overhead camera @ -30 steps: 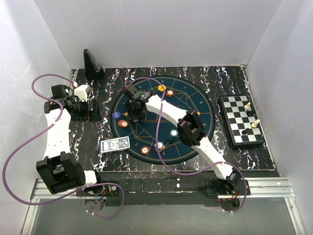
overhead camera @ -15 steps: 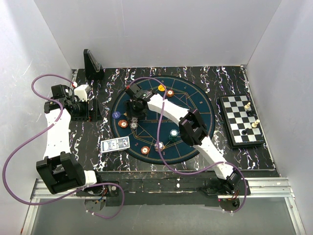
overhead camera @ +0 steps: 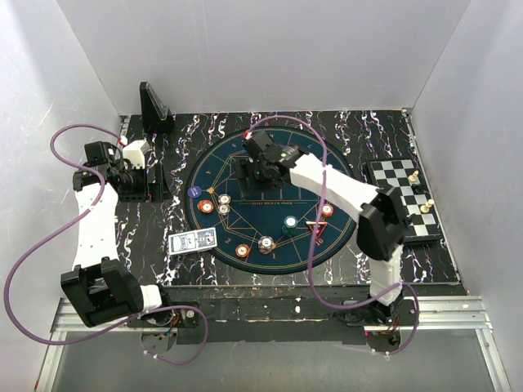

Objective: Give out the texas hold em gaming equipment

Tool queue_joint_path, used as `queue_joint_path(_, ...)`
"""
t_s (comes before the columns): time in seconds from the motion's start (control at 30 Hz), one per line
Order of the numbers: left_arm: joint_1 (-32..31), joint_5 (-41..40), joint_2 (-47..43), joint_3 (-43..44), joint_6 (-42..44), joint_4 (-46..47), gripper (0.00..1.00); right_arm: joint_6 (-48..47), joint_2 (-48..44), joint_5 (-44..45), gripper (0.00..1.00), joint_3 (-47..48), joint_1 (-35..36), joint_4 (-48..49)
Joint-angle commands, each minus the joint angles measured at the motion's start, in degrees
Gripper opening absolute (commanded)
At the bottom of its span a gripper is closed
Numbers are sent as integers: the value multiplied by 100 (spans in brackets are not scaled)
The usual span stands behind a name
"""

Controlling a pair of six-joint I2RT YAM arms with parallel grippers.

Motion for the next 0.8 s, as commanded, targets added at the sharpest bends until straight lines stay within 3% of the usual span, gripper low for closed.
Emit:
queue_joint_path(0.0, 28, 26, -276, 102, -116, 3, 98, -79, -820, 212, 86, -1010, 428, 166)
queue_joint_path(0.33, 28, 34, -416, -21, -89, -50, 98, 395, -1446, 581, 88, -2400, 1114, 104)
queue_joint_path(0.77, 28, 52, -381, -4, -80, -15, 98, 457, -1024, 406, 82, -2620, 1176, 271)
